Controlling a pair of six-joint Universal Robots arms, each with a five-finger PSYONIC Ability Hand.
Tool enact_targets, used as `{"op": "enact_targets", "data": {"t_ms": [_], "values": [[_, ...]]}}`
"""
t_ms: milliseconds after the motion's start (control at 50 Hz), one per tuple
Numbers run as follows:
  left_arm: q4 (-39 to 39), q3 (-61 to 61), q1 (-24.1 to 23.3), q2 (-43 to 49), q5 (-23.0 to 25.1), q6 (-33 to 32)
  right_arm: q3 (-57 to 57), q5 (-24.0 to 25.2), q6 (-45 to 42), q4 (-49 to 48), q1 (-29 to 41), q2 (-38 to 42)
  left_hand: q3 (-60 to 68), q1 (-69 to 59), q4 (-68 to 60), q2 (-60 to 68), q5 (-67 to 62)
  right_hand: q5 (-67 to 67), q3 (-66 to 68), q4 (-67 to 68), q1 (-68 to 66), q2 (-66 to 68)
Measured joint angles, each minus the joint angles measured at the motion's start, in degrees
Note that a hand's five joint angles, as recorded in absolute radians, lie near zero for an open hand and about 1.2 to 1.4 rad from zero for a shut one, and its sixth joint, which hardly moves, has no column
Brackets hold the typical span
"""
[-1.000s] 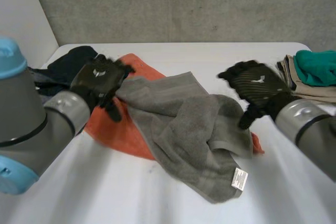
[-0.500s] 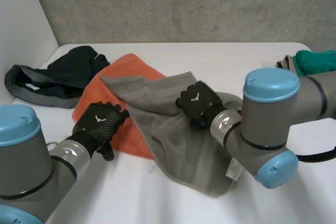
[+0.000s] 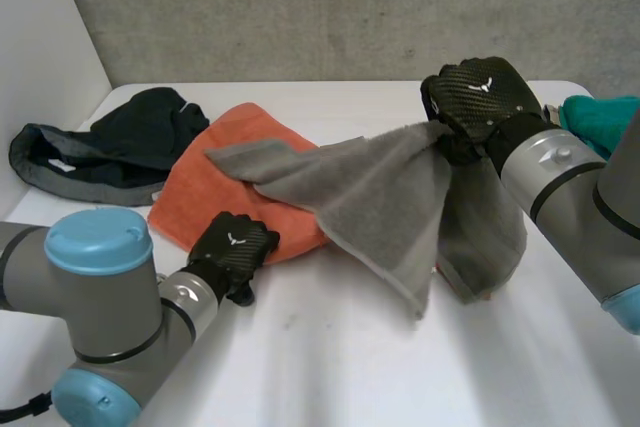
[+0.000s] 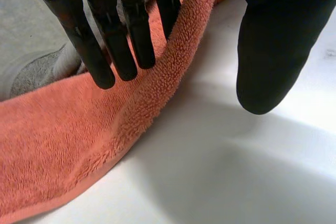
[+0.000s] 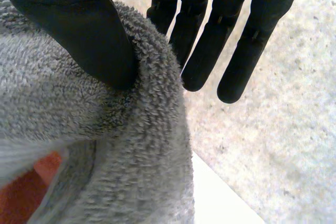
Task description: Fold the laundry.
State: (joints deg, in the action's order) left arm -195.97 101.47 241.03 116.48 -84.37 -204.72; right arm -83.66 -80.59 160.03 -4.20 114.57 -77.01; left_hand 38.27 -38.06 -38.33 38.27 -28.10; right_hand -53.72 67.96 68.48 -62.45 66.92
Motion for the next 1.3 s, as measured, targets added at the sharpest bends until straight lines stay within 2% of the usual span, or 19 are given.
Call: {"op": "enact_targets", "data": {"t_ms": [120, 240, 280, 420, 500, 600, 680, 820, 920, 960, 980, 1000, 1020, 1140, 1180, 1200, 1220, 1240, 1300], "values": [[-0.2, -2.7, -1.1, 2.0, -0.3, 0.4, -1.7, 0.1, -0.2, 0.0, -0.1, 0.1, 13.0, -12.9, -13.1, 13.3, -13.0, 0.0, 0.0, 0.0, 0.0, 0.0], [-0.2, -5.4, -2.7, 4.8, -0.5, 0.4, -2.1, 0.2, -0.2, 0.0, 0.0, 0.2, 18.3, -17.2, -18.3, 18.4, -18.1, 0.0, 0.0, 0.0, 0.0, 0.0], [-0.2, -6.5, -3.4, 6.1, -0.5, 0.4, -2.2, 0.1, -0.2, 0.0, 0.0, 0.1, 27.2, -25.3, -27.6, 27.4, -27.3, 0.0, 0.0, 0.0, 0.0, 0.0], [-1.9, -9.0, -3.9, 7.3, -1.6, 0.1, -2.1, 0.1, -0.3, 0.2, -2.0, -1.2, 29.8, -25.5, -30.2, 30.0, -28.7, 0.0, 0.0, 0.0, 0.0, 0.0], [-4.7, -10.7, -3.2, 6.8, -5.2, -0.1, -1.8, 0.3, -0.5, 1.3, -4.6, -2.3, 29.8, -25.5, -30.2, 30.0, -28.7, 0.0, 0.0, 0.0, 0.0, 0.0], [-7.6, -14.4, 2.0, 4.1, -13.1, -1.4, -0.6, 1.1, -0.8, 4.4, -9.5, -3.5, 29.8, -25.5, -30.2, 30.0, -28.7, -2.8, 0.0, 0.0, 0.0, 0.0], [-8.5, -19.1, 9.5, 1.7, -17.1, -5.0, 1.3, 2.4, -1.0, 7.6, -13.7, -3.9, 29.8, -25.7, -30.3, 30.0, -28.7, -2.9, 0.0, 0.0, 0.0, 0.0], [-8.8, -30.2, 19.9, 1.3, -17.0, -11.0, 3.2, 4.4, -1.3, 10.5, -17.4, -3.9, 29.8, -25.8, -30.3, 30.1, -28.7, -3.2, 0.0, 0.0, 0.0, 0.0], [-8.4, -45.2, 26.1, 5.7, -16.1, -12.8, 2.6, 5.2, -1.4, 10.9, -18.0, -3.8, 29.9, -25.8, -30.3, 30.1, -28.7, -3.3, 0.0, 0.0, 0.0, 0.0], [-8.4, -45.2, 26.1, 5.7, -16.1, -12.8, 2.6, 5.2, -1.4, 10.9, -18.0, -3.8, 29.9, -25.8, -30.3, 30.1, -28.7, -3.3, 0.0, 0.0, 0.0, 0.0], [-7.8, -53.8, 28.1, 9.0, -16.3, -13.1, 1.8, 5.3, -1.3, 10.9, -17.9, -3.8, 29.9, -25.8, -30.3, 30.2, -28.7, -3.3, 0.0, 0.0, 0.0, 0.0], [-7.8, -53.8, 28.1, 9.0, -16.3, -13.1, 1.8, 5.3, -1.3, 10.9, -17.9, -3.8, 29.9, -25.8, -30.3, 30.2, -28.7, -3.3, 0.0, 0.0, 0.0, 0.0], [-6.9, -60.9, 29.4, 12.1, -16.8, -13.1, 1.0, 5.3, -1.3, 10.8, -17.7, -3.7, 30.0, -25.8, -30.3, 30.2, -28.7, -3.3, 0.0, 0.0, 0.0, 0.0], [-2.8, -72.1, 29.9, 18.5, -18.3, -12.7, -1.0, 5.4, -1.3, 10.7, -17.2, -3.4, 30.0, -25.8, -30.3, 30.2, -28.7, -3.3, 0.0, 0.0, 0.0, 0.0], [-1.8, -72.3, 29.5, 19.1, -18.4, -12.6, -1.3, 5.4, -1.3, 10.7, -17.2, -3.3, 27.9, -23.0, -28.2, 27.1, -26.7, -3.3, 0.0, 0.0, 0.0, 0.0], [-0.9, -71.4, 28.9, 19.5, -18.4, -12.5, -1.6, 5.4, -1.4, 10.7, -17.2, -3.3, 11.9, -4.8, -12.1, 10.7, -10.7, -3.3, 0.0, 0.0, 0.0, 0.0], [-0.2, -69.8, 28.2, 19.7, -18.4, -12.4, -1.9, 5.5, -1.4, 10.7, -17.2, -3.2, 2.2, 6.6, -2.1, 2.0, -1.0, -3.3, 0.0, 0.0, 0.0, 0.0], [0.3, -68.2, 27.6, 19.8, -18.3, -12.3, -2.1, 5.5, -1.4, 10.7, -17.2, -3.2, -14.2, 22.0, 13.6, -14.6, 14.3, -3.3, 0.0, 0.0, 0.0, 0.0], [1.2, -61.6, 25.6, 18.9, -17.7, -11.9, -2.4, 5.6, -1.4, 10.6, -17.2, -3.2, -25.8, 27.2, 26.1, -26.0, 25.4, -3.3, 0.0, 0.0, 0.0, 0.0]]}}
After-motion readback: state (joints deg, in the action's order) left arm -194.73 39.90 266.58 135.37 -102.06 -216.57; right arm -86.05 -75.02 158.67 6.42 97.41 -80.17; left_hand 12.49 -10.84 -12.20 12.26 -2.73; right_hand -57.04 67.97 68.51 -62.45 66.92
